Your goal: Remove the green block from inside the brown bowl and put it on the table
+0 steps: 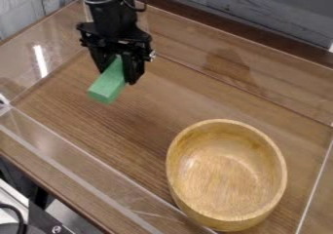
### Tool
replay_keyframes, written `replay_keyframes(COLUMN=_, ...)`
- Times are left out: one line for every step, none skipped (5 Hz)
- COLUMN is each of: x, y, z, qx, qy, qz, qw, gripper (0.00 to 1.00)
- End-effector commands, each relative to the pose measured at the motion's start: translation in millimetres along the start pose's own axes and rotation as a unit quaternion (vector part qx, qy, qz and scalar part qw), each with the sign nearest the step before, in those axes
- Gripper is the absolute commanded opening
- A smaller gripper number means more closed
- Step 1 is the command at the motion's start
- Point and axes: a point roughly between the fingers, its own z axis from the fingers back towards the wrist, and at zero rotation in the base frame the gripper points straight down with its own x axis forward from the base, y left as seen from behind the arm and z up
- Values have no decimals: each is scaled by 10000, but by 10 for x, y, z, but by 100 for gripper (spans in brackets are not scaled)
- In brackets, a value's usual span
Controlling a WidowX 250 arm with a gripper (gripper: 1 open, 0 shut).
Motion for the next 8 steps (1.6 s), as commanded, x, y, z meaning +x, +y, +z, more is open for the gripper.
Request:
replay_keyframes(x=107, y=51, z=126, qx=76, qy=-249, qz=38, qw=9997, gripper=0)
replay_keyframes(x=113, y=58, z=107, qx=61, qy=-213, qz=65, qw=9997, gripper=0)
replay_keyframes(x=118, y=56, z=90, qx=41, qy=-181, qz=90, qw=9998, gripper=0)
replay_keyframes(x=196, y=51, z=12, qx=34, qy=-207, qz=75, qw=9998, gripper=0)
replay_keyframes(x=263, y=37, z=-57, qx=19, qy=-227, qz=54, qw=9997, gripper=0)
replay_keyframes(x=327, y=21, z=-123, qx=4, qy=-254, qz=30, qw=9997, gripper=0)
replay_keyframes(x=380, y=10, z=-176, qx=-16, qy=-273, qz=15, qw=9996, gripper=0)
replay_keyframes(x=422, y=5, z=-207, qx=-38, qy=-278, qz=0, qw=9996, gripper=0)
